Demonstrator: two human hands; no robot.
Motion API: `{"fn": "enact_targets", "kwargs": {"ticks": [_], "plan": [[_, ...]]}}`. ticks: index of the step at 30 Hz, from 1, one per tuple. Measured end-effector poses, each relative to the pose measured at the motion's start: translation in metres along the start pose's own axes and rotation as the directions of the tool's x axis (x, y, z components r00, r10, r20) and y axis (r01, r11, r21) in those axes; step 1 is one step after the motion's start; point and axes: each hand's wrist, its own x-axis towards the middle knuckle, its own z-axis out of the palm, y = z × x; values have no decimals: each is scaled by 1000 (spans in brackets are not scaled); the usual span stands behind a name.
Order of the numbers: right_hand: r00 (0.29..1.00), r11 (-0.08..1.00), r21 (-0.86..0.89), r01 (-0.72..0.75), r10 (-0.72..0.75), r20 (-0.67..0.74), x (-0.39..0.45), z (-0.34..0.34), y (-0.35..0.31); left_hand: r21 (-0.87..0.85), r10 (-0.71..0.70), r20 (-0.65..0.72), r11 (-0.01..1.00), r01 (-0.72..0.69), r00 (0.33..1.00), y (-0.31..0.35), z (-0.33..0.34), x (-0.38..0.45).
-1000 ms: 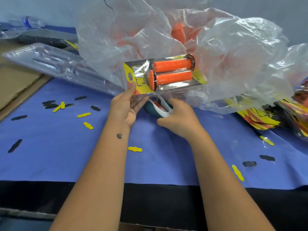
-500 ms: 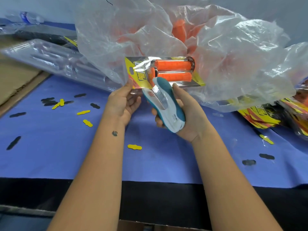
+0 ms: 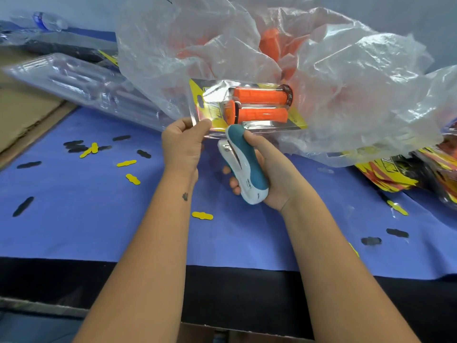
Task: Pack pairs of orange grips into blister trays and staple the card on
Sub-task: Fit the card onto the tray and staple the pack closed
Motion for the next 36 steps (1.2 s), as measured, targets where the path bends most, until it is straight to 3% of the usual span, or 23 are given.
{"fn": "enact_targets", "kwargs": {"ticks": [10, 23, 36], "plan": [[997, 993, 110, 46, -39, -70, 14, 19, 2, -1, -29, 25, 1000, 29, 999, -3, -2, 3], [997, 997, -16, -70, 69, -37, 23, 19, -15, -196, -87, 49, 976, 95, 995, -2, -5, 5], [998, 999, -35, -35, 32, -59, 24, 30, -11, -35, -32, 7, 999, 32, 999, -1, -7, 2]]}}
